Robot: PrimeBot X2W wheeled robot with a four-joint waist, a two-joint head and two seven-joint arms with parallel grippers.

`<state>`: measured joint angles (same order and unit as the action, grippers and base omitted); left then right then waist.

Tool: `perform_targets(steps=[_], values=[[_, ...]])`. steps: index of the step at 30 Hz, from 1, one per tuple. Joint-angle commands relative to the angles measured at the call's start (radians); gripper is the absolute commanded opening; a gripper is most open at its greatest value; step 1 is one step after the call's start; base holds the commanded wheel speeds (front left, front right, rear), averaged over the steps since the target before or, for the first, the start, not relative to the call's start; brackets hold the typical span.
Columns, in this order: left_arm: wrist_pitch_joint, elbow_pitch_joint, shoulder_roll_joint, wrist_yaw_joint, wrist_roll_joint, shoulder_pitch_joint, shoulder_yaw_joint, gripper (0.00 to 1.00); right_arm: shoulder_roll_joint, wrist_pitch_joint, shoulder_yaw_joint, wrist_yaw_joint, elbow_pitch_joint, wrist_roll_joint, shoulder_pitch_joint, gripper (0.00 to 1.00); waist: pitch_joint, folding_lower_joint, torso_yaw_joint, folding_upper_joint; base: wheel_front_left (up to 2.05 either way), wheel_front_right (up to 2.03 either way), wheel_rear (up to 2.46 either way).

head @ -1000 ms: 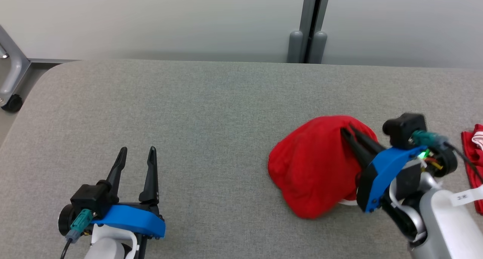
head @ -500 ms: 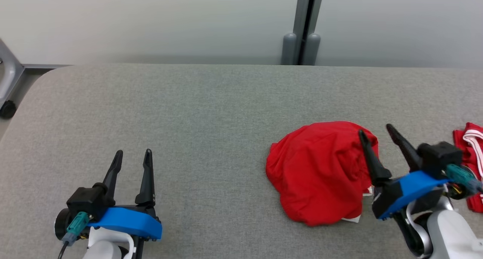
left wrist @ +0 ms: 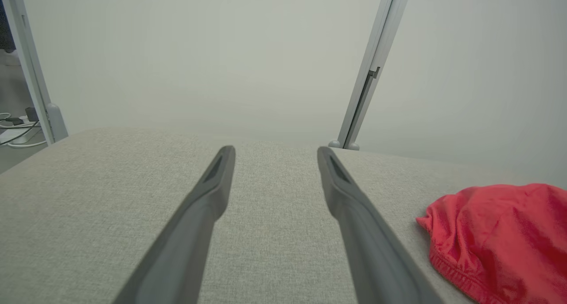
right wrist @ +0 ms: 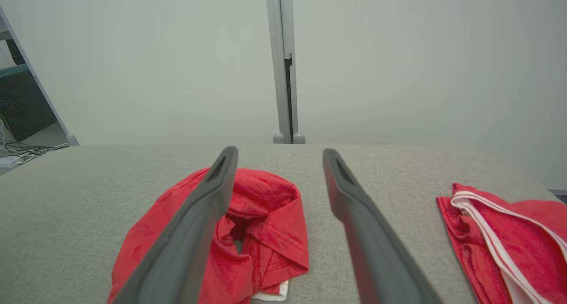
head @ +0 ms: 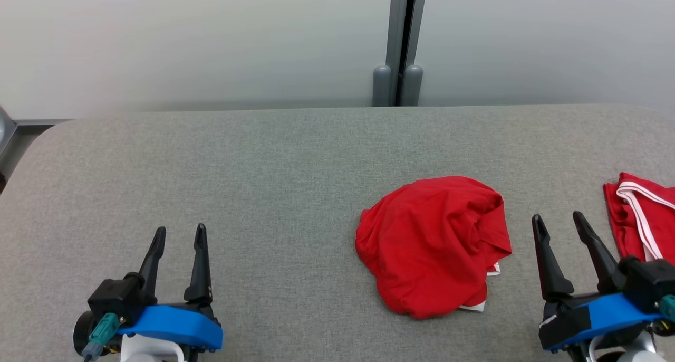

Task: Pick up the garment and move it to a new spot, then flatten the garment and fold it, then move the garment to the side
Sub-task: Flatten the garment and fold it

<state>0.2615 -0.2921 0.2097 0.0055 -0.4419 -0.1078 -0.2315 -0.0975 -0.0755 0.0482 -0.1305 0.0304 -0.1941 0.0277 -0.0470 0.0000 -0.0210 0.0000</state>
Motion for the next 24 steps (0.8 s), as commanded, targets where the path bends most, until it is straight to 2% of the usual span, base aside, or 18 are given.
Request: perform_targets(steps=[1,6,14,17,18,24], values=[[0.005,0.004,-0.002,0.008,-0.003,0.013,0.010,1.00,0.011,-0.001,0.009,-0.001,-0.009,-0.001,-0.023,1.00,0.005,0.0000,0.003,0.0000,0.00,0.00,0.00],[0.005,0.010,-0.005,0.001,0.002,0.026,0.016,1.00,0.037,0.002,0.017,-0.001,-0.012,-0.011,-0.058,1.00,0.007,0.0000,0.004,0.0000,0.00,0.00,0.00],[0.002,0.002,-0.019,-0.017,0.011,0.016,-0.007,1.00,0.043,0.007,0.000,-0.001,0.005,-0.011,-0.037,1.00,0.002,0.0000,0.007,0.0000,0.00,0.00,0.00],[-0.021,-0.018,-0.036,-0.057,0.021,-0.008,-0.065,1.00,0.043,0.012,0.001,-0.001,0.005,-0.008,-0.037,1.00,-0.001,0.0000,0.004,0.0000,0.00,0.00,0.00],[-0.021,-0.018,-0.036,-0.057,0.021,-0.008,-0.065,1.00,0.043,0.012,0.001,-0.001,0.005,-0.008,-0.037,1.00,-0.001,0.0000,0.004,0.0000,0.00,0.00,0.00],[-0.073,-0.073,-0.092,-0.105,0.058,-0.059,-0.214,1.00,0.044,0.018,-0.022,-0.001,0.010,-0.008,-0.020,1.00,-0.017,0.0000,0.016,0.0000,0.00,0.00,0.00]])
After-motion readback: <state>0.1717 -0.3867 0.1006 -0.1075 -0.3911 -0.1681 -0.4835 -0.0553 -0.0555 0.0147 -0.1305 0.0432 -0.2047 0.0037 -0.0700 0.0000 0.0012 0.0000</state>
